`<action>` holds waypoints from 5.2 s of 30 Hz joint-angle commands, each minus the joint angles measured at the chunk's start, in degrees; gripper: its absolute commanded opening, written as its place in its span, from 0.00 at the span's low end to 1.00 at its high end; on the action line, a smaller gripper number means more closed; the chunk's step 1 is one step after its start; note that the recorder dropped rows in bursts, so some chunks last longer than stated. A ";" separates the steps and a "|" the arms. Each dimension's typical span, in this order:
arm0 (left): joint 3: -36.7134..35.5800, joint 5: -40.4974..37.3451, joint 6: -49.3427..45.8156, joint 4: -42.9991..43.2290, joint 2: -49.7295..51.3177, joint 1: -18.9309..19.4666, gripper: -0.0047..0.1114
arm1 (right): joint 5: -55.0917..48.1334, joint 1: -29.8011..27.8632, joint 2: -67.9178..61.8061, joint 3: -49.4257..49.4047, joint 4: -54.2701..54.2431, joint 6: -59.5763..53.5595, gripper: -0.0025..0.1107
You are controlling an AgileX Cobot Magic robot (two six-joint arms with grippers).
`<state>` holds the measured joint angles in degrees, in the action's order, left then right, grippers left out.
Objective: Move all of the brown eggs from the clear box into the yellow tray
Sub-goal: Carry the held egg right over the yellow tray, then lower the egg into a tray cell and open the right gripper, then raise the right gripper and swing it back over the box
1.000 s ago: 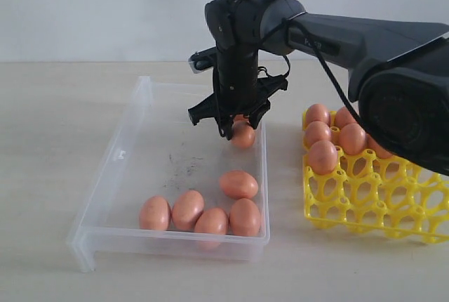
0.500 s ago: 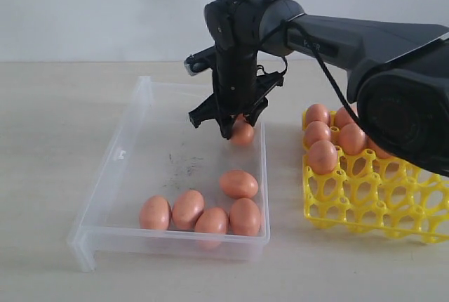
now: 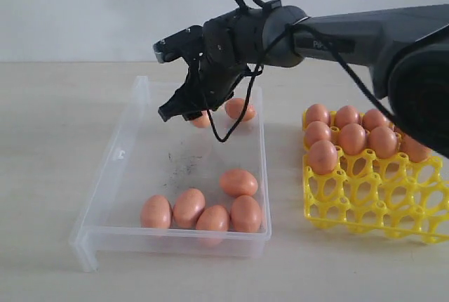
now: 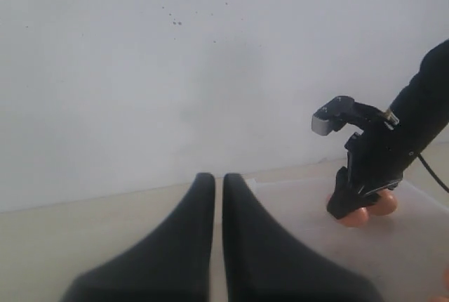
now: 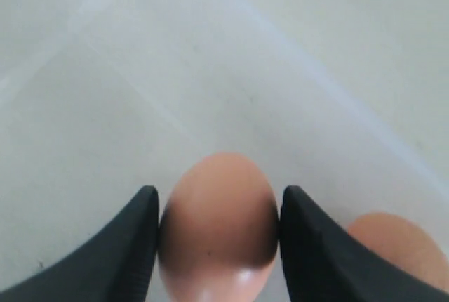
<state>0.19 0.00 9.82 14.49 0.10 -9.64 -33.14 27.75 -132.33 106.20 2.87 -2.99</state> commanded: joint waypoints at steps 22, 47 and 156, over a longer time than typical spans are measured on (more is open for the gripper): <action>-0.19 0.00 -0.08 -0.09 -0.10 -0.31 0.07 | 103.10 -2.13 18.03 -60.64 3.02 10.36 0.02; -0.19 0.00 -0.08 -0.09 -0.10 -0.31 0.07 | 103.10 -29.49 42.45 -100.89 10.75 20.26 0.02; -0.19 0.00 -0.08 -0.09 -0.10 -0.31 0.07 | 91.68 -29.35 46.41 -88.33 22.35 26.89 0.50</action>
<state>0.19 0.00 9.82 14.49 0.10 -9.64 58.79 -1.30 -88.16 17.77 19.92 21.46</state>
